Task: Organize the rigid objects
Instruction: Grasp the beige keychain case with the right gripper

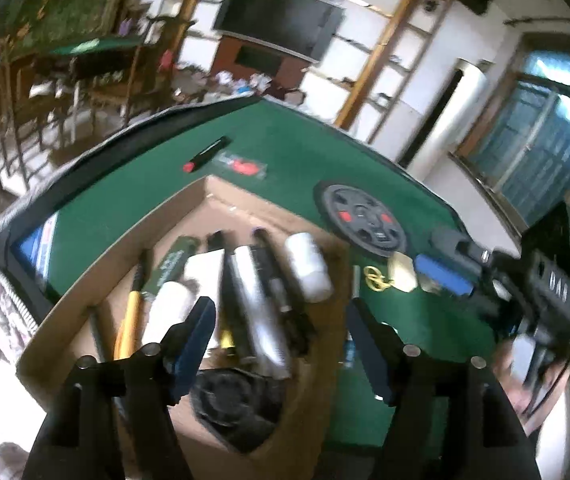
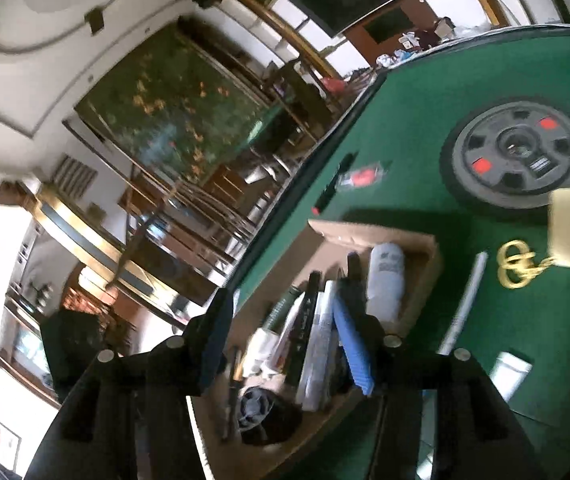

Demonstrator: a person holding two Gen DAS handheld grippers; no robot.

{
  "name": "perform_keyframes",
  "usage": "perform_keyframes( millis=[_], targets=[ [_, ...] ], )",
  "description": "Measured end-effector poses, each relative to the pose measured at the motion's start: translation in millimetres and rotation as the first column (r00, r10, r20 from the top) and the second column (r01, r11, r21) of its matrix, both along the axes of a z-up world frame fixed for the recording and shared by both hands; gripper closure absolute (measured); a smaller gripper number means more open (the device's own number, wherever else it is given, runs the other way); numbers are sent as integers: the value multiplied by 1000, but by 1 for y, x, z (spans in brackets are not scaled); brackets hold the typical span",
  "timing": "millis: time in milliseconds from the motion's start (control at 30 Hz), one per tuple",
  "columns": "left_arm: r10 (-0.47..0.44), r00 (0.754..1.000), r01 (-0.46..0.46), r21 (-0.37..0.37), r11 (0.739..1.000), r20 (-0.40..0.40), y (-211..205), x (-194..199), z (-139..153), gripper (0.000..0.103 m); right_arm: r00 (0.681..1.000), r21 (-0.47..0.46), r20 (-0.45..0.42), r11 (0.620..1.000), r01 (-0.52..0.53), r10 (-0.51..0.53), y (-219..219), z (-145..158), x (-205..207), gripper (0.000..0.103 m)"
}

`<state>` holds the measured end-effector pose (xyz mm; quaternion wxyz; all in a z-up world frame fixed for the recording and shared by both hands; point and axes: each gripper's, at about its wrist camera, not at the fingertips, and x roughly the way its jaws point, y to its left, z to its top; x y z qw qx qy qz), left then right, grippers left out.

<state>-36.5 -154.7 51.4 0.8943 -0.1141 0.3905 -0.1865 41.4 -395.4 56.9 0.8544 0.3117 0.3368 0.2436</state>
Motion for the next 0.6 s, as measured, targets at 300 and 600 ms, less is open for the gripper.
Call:
perform_keyframes(
  millis=[300, 600],
  targets=[
    [-145, 989, 146, 42, 988, -8, -62, -11, 0, 28, 992, -126, 89, 987, 96, -86, -76, 23, 3, 40],
    [-220, 974, 224, 107, 969, -53, -106, -7, -20, 28, 975, -308, 50, 926, 220, -215, -70, -19, 16, 41]
  ],
)
